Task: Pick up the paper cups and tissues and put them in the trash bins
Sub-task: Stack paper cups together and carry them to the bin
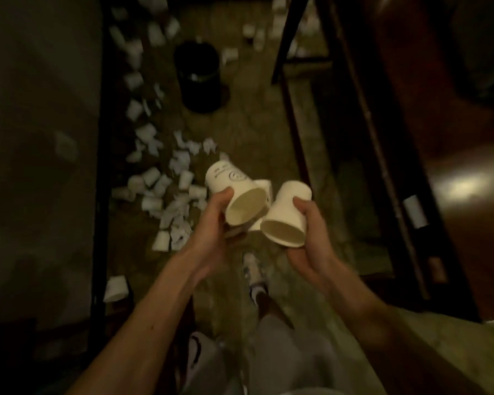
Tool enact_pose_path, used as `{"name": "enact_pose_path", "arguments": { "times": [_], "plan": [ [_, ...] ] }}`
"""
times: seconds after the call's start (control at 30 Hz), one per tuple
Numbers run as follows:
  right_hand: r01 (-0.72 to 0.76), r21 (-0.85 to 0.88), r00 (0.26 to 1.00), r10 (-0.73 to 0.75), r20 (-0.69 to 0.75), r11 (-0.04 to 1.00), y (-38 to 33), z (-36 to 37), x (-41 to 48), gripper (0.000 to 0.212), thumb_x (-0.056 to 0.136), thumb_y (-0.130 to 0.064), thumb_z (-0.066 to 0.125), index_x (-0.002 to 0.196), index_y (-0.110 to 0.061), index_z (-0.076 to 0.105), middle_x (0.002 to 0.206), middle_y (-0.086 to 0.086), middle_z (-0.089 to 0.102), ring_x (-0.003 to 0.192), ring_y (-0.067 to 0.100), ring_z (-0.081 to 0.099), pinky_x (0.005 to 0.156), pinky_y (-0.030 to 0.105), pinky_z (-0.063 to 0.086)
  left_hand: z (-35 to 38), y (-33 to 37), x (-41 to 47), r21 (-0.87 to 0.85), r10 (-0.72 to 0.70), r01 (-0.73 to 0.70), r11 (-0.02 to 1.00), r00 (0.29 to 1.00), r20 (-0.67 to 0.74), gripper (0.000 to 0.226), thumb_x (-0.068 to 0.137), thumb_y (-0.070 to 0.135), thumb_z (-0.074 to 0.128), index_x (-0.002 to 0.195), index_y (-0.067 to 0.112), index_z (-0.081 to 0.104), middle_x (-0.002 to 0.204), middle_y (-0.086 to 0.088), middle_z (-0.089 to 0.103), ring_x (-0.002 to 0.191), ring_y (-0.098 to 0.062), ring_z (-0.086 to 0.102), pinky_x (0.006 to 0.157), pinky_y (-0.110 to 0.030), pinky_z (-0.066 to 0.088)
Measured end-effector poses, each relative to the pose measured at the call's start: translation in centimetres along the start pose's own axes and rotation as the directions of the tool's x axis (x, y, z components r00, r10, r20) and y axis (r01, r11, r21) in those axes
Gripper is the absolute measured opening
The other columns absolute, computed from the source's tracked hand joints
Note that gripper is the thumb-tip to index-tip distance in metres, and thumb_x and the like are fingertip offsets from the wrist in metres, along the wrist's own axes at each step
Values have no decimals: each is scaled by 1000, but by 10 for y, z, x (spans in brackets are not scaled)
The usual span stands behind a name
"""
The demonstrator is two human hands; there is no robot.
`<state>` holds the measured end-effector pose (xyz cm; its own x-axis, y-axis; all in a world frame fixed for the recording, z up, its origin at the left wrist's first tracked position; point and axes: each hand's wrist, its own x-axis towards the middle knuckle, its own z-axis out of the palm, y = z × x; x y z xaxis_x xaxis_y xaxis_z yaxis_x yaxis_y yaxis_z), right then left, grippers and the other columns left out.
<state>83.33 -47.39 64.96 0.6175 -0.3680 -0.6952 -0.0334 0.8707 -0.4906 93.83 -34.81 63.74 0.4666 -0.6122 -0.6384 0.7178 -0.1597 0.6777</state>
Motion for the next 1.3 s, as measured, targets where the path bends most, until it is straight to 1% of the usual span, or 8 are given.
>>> {"name": "enact_pose_path", "arguments": {
  "times": [0.07, 0.33, 0.47, 0.63, 0.73, 0.93, 1.1, 1.3],
  "plan": [
    [22, 11, 998, -22, 65, 1000, -17, 22, -56, 60, 70, -33, 67, 121, -4, 57, 102, 19, 73, 86, 26, 73, 67, 35, 59, 14, 32, -53, 38, 98, -100, 994, 994, 58, 61, 73, 62, 51, 118, 26, 67, 117, -5, 72, 109, -24, 65, 93, -41, 46],
    [126, 236, 970, -170, 175, 963, -55, 44, -236, 67, 66, -37, 70, 125, -7, 57, 100, 20, 71, 83, 29, 70, 67, 38, 55, 77, 94, -223, 46, 341, -359, 932, 914, 220, 72, 66, 59, 62, 126, 20, 58, 116, -4, 72, 103, -19, 69, 73, -28, 57],
    [215, 302, 946, -275, 172, 929, -77, 28, -295, 64, 71, -40, 67, 127, -10, 55, 108, 23, 69, 96, 33, 67, 84, 41, 55, 118, 100, -273, 106, 363, -402, 909, 892, 271, 73, 62, 60, 63, 123, 22, 59, 117, -5, 71, 107, -22, 68, 85, -39, 55],
    [307, 246, 913, -358, 198, 919, -112, -5, -344, 62, 74, -44, 62, 129, -15, 55, 106, 22, 71, 89, 32, 71, 66, 36, 59, 172, 104, -308, 208, 386, -470, 858, 857, 343, 91, 48, 66, 80, 126, 22, 58, 115, -4, 71, 106, -21, 68, 78, -30, 57],
    [333, 195, 908, -369, 197, 923, -139, -31, -368, 66, 64, -47, 68, 121, -17, 58, 101, 21, 73, 85, 34, 73, 60, 38, 58, 213, 101, -314, 225, 391, -475, 850, 858, 333, 112, 32, 65, 86, 129, 19, 55, 117, -9, 70, 106, -25, 68, 81, -38, 57],
    [394, 294, 902, -428, 60, 871, -205, -136, -428, 81, 52, -39, 84, 124, -20, 51, 97, 21, 73, 87, 36, 72, 71, 44, 59, 348, 57, -304, 199, 359, -483, 853, 819, 448, 81, 45, 51, 74, 118, 20, 60, 102, -5, 75, 90, -19, 73, 64, -29, 58],
    [531, 309, 841, -535, -78, 789, -263, -248, -490, 71, 65, -38, 74, 129, -17, 51, 103, 18, 72, 82, 30, 72, 60, 36, 57, 486, -15, -301, 177, 268, -445, 878, 763, 589, 75, 51, 55, 73, 121, 30, 57, 115, 0, 72, 106, -20, 68, 72, -42, 59],
    [661, 355, 745, -634, -208, 661, -306, -362, -549, 64, 69, -41, 70, 124, -12, 58, 98, 13, 70, 82, 25, 67, 61, 33, 53, 617, -92, -300, 176, 116, -395, 902, 614, 781, 57, 70, 53, 73, 123, 36, 60, 126, 1, 67, 115, -18, 65, 79, -34, 58]
  ]
}}
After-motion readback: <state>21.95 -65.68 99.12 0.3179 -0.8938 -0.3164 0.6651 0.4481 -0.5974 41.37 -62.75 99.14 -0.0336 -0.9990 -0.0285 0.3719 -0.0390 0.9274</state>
